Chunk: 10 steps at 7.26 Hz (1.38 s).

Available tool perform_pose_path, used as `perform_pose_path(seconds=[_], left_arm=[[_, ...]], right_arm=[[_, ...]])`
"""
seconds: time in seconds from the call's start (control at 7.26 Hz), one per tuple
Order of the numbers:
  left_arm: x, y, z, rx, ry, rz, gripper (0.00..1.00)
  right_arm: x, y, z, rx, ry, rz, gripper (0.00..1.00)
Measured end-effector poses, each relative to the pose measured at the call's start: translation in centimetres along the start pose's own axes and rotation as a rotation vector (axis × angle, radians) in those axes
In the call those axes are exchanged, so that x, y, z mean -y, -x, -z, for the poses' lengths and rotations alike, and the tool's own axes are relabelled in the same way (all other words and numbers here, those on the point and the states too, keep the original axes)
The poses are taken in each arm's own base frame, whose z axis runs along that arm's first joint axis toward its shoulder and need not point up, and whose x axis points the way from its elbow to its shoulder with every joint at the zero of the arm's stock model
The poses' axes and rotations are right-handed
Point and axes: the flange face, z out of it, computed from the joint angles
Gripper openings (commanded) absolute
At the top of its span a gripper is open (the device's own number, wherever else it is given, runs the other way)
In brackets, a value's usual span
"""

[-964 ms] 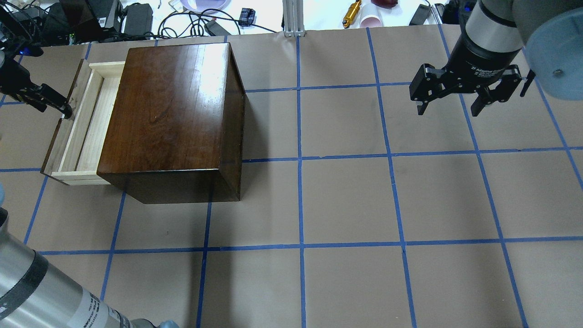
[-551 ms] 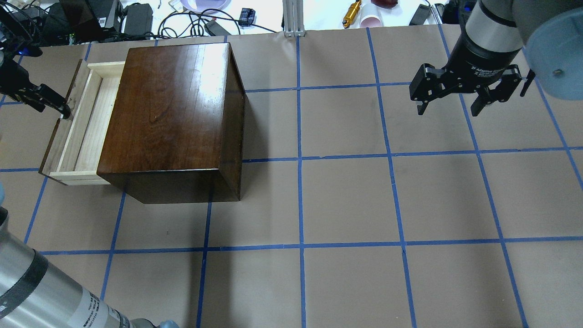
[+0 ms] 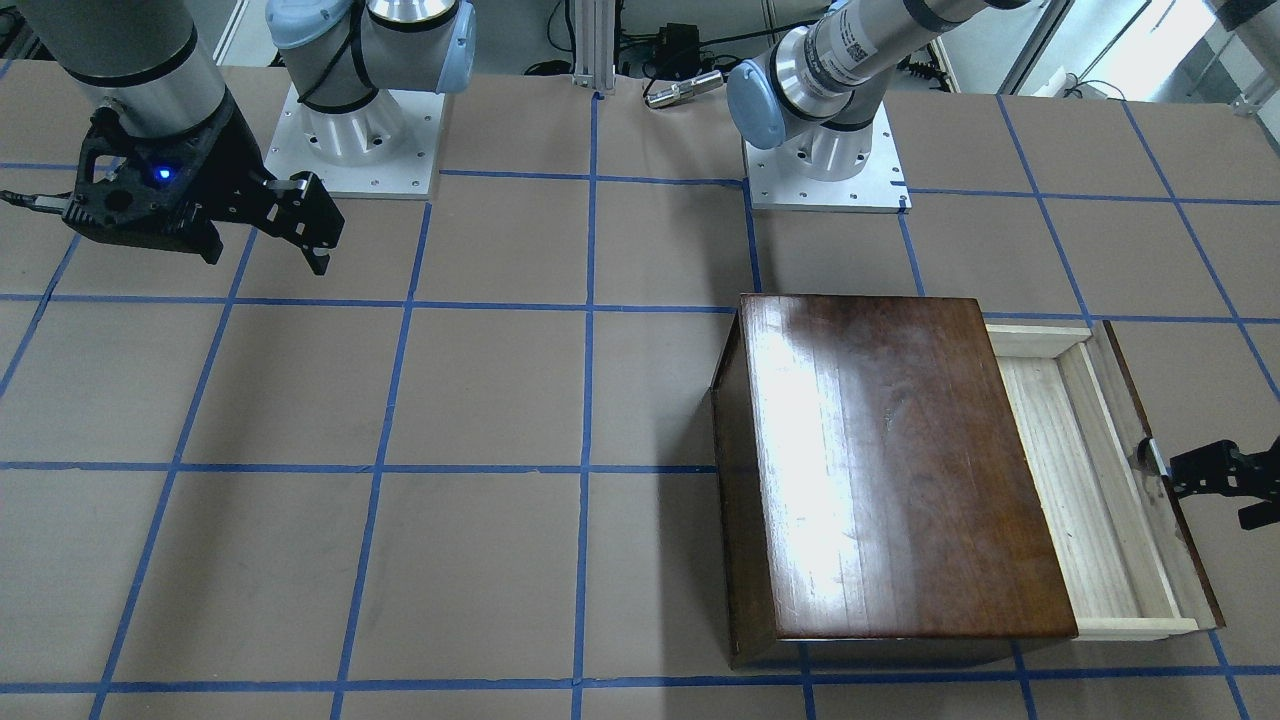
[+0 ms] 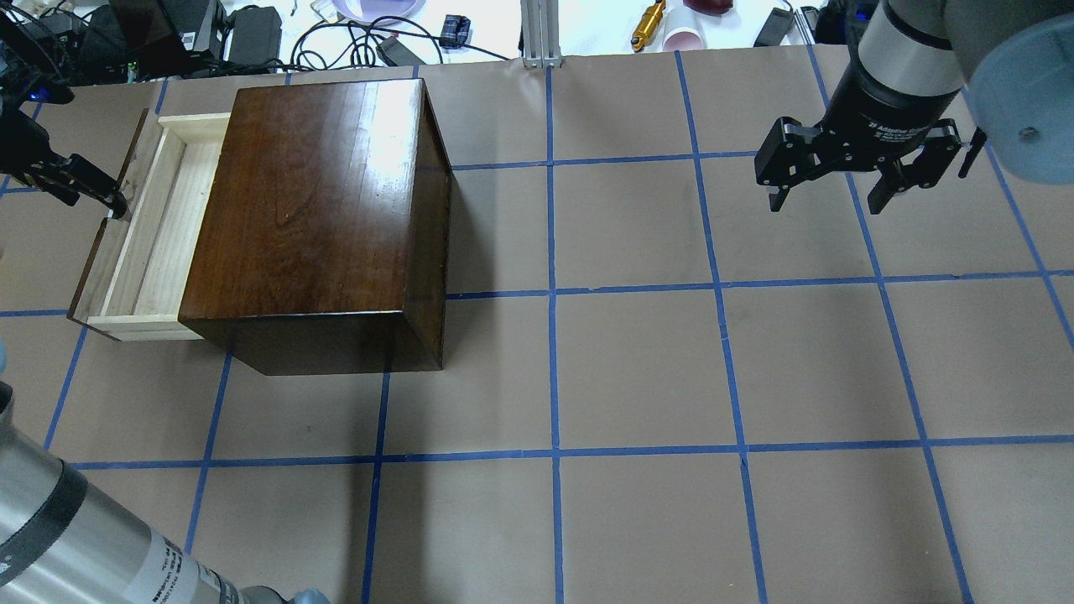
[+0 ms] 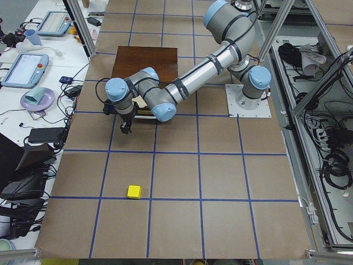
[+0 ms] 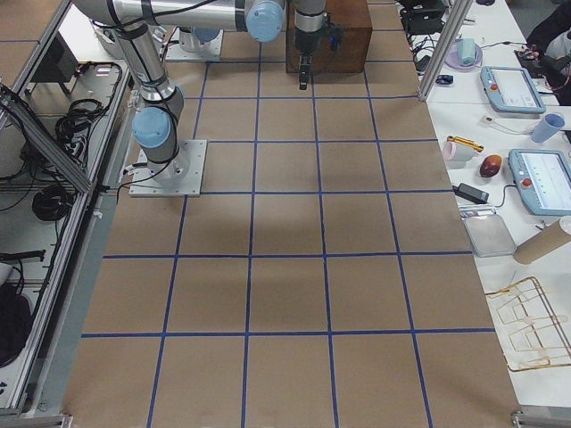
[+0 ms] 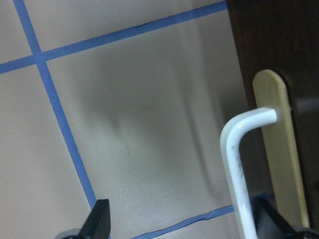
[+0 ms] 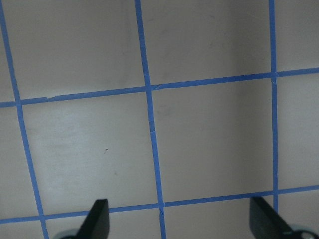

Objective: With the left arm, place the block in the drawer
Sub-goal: 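Release the handle and move the left gripper toward the yellow cube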

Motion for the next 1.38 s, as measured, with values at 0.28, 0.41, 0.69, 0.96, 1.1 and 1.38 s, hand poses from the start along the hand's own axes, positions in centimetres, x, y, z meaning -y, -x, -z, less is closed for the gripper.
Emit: perform_pose_path(seconds=[0.28, 0.41, 0.69, 0.96, 1.1, 1.38], left_arm=[[-1.5, 1.2, 1.6, 0.012, -0.016, 0.041, 1.0], [-1.9, 1.6, 2.3, 0.021, -0.024, 0.054, 1.0], [-3.3, 4.7, 4.1, 0.053, -0.053, 0.151, 1.0], [-5.3, 8.5, 4.8, 0.087, -0.086, 0.231, 1.0], [-6.1, 10.2, 4.6, 0.113, -0.108, 0.252, 1.0], [-7.7, 13.9, 3.1, 0.152, -0.14, 0.288, 1.0]], right_arm=[[0.0, 0.0, 0.0, 0.0, 0.0, 0.001, 1.0], [0.0, 0.0, 0.0, 0.0, 0.0, 0.0, 1.0], [0.0, 0.0, 0.0, 0.0, 0.0, 0.001, 1.0], [0.0, 0.0, 0.0, 0.0, 0.0, 0.001, 1.0], [0.0, 0.0, 0.0, 0.0, 0.0, 0.001, 1.0], [0.0, 0.0, 0.0, 0.0, 0.0, 0.001, 1.0]])
